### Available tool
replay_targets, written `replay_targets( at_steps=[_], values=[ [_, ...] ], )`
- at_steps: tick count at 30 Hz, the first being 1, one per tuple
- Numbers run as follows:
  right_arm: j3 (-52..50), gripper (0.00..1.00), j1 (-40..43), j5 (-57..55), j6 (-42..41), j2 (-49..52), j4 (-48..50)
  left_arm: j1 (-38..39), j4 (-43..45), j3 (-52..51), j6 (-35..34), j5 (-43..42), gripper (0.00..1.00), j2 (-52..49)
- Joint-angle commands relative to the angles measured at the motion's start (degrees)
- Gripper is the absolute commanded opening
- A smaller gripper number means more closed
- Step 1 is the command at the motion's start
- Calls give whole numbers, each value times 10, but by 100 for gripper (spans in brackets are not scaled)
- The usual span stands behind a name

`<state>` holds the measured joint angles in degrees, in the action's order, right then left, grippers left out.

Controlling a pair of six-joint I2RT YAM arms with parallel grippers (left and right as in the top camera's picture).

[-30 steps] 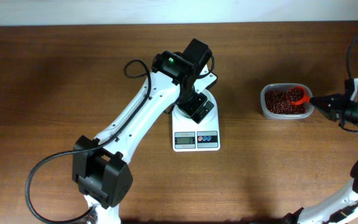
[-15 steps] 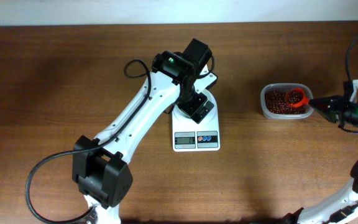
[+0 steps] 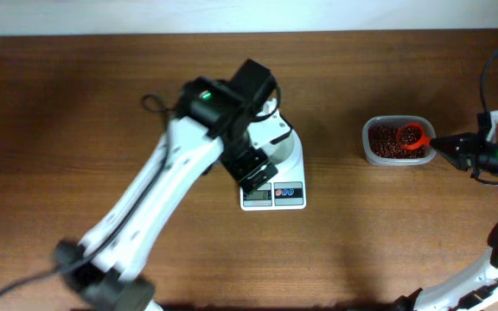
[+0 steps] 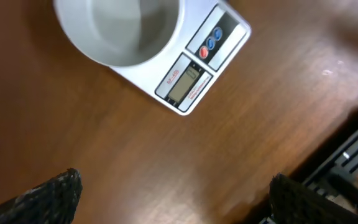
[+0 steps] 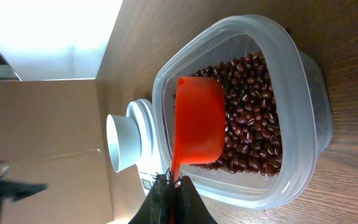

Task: Scoop item into bowl and weigh 50g on scale
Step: 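Move the left gripper down to the white bowl on the scale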

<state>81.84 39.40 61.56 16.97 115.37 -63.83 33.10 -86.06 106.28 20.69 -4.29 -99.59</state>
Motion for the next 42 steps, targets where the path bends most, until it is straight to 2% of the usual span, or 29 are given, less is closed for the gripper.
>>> replay_targets(
  at_steps=[1, 3, 8, 18, 20, 21, 22, 24, 32, 42],
  values=[
    [-2, 4, 4, 5, 13, 3, 0, -2, 21, -55, 63, -21, 99, 59],
    [-2, 4, 4, 5, 13, 3, 0, -2, 55, -111, 73, -49, 99, 68],
    [-2, 4, 4, 5, 13, 3, 0, -1, 126, -201, 73, -54, 99, 67],
    [-2, 4, 4, -12, 12, 3, 2, -1, 152, -207, 73, -54, 99, 67],
    [-2, 4, 4, -12, 12, 3, 2, -1, 183, -207, 73, -70, 99, 67],
    [-2, 4, 4, -12, 12, 3, 2, -1, 194, -207, 73, -89, 88, 67],
    [-2, 4, 4, -12, 12, 3, 2, -1, 203, -207, 73, -101, 31, 67],
    [-2, 4, 4, -12, 12, 3, 2, -1, 222, -212, 73, -115, 2, 67],
    [-2, 4, 4, -12, 12, 3, 4, -2, 313, -307, 99, -114, 0, 67],
    [-2, 4, 4, -12, 12, 3, 4, -1, 317, -358, 102, -132, 0, 7]
  ],
)
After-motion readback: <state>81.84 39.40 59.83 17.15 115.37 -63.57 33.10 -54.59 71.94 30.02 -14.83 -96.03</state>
